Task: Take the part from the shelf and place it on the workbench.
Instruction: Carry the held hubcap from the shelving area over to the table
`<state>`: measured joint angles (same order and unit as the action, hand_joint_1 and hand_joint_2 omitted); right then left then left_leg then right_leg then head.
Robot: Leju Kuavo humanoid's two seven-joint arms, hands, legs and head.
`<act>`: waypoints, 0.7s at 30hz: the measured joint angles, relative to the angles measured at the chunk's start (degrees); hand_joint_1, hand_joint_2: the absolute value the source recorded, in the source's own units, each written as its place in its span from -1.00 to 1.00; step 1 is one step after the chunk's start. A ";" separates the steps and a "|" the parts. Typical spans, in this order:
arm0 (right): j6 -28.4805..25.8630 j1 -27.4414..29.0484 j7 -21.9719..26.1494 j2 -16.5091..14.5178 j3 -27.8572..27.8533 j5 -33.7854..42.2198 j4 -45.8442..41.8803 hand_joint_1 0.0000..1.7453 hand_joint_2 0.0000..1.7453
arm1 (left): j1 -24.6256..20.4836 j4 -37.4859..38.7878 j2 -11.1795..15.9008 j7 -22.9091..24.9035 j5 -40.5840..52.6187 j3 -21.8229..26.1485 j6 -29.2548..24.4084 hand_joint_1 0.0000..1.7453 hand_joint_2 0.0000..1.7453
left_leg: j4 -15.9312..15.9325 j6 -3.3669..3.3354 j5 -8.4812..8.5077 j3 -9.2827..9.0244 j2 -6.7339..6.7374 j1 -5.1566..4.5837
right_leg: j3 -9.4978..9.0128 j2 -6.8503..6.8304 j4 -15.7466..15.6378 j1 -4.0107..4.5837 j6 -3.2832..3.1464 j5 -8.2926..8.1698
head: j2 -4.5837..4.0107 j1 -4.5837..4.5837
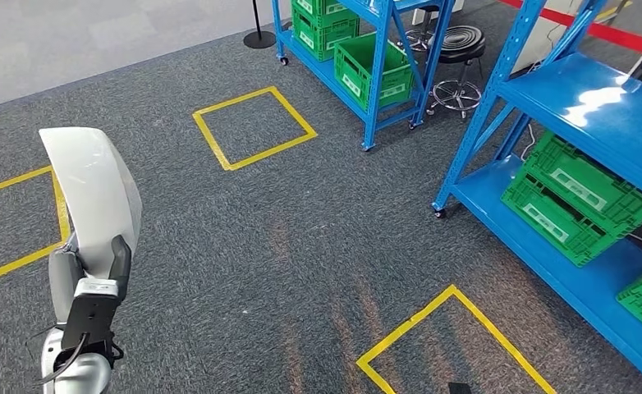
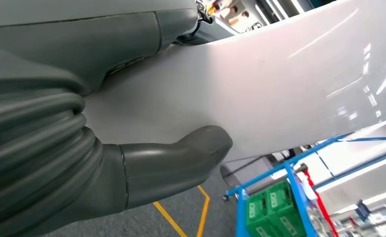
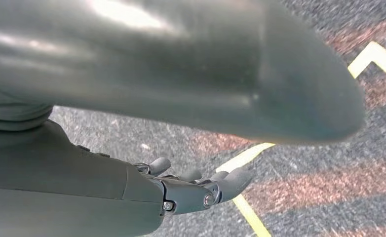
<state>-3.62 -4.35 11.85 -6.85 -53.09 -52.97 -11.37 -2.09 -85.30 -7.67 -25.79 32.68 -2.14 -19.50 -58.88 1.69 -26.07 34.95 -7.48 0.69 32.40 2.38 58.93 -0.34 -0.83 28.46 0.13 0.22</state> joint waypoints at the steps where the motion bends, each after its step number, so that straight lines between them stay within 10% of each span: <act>1: -0.09 0.00 -0.04 -0.01 -0.02 0.03 0.00 -1.00 -1.00 | -0.12 0.17 -0.01 0.02 0.02 0.00 -0.20 1.00 1.00 | -0.75 0.19 -0.50 0.50 1.35 -0.08 | -0.06 -0.68 -0.25 -0.02 -0.48 -0.18 | 0.00 -0.11; 4: -0.47 0.29 -0.10 -0.03 -0.20 0.10 0.00 -1.00 -1.00 | -0.85 0.81 -0.11 0.14 -0.01 0.00 -0.58 1.00 1.00 | -9.53 0.50 -5.38 4.63 6.27 -0.25 | -0.05 -3.01 -0.60 0.19 -1.46 -0.29 | 0.00 -0.56; 7: -0.79 0.44 -0.15 -0.03 -0.54 0.66 0.00 -1.00 -1.00 | -1.05 1.76 -0.25 0.45 -0.69 0.01 -0.73 1.00 1.00 | -15.61 0.79 -7.14 6.91 6.98 -0.13 | 0.02 -5.50 -0.55 0.44 -1.63 -0.18 | 0.00 -0.60; 11: -1.48 0.22 0.26 -0.03 -1.85 3.12 0.00 -1.00 -1.00 | -2.17 3.46 -0.57 0.32 -1.50 -0.01 -1.76 1.00 1.00 | -2.62 -0.04 -1.94 -0.69 10.90 -0.62 | -0.17 -8.42 -0.20 0.78 -1.06 0.21 | 0.00 -0.56; 14: -1.80 0.09 0.97 0.01 -3.05 4.44 0.00 -1.00 -1.00 | -2.82 4.44 -0.90 -0.05 -1.54 -0.15 -2.54 1.00 1.00 | 0.14 -1.22 -1.55 -1.83 11.15 -1.11 | -0.42 -10.32 -0.15 1.01 -0.29 0.38 | 0.00 -0.40; 17: -1.85 -0.26 1.78 0.07 -4.63 6.60 0.00 -1.00 -1.00 | -3.53 5.00 -0.97 -0.07 -2.44 -0.46 -2.81 1.00 1.00 | 0.72 -2.16 -0.90 -1.87 9.03 -0.67 | 0.21 -7.59 2.08 0.60 0.79 2.05 | 0.00 -0.31; 19: -1.91 -0.28 2.23 0.11 -5.92 7.88 0.00 -1.00 -1.00 | -4.42 5.53 -1.12 -0.31 -3.52 -0.84 -3.08 1.00 1.00 | 0.82 -2.57 -0.60 -1.77 7.57 -0.44 | 3.30 -3.77 8.78 0.22 1.28 5.58 | 0.00 -0.13; 21: -2.07 -0.13 2.38 0.16 -6.93 8.53 0.00 -1.00 -1.00 | -4.90 6.22 -1.23 -0.85 -4.33 -1.03 -3.38 1.00 1.00 | 0.72 -2.67 -0.47 -1.57 5.90 -0.41 | 6.73 -2.74 15.45 0.01 1.52 7.86 | 0.00 -0.05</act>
<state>-5.69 -4.48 14.22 -6.69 -60.02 -44.44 -11.37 -6.99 -79.08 -8.90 -26.63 28.35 -3.17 -22.88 -58.16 -0.98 -26.54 33.37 -1.58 0.28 39.13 -0.36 74.38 -0.33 0.69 36.33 0.13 0.17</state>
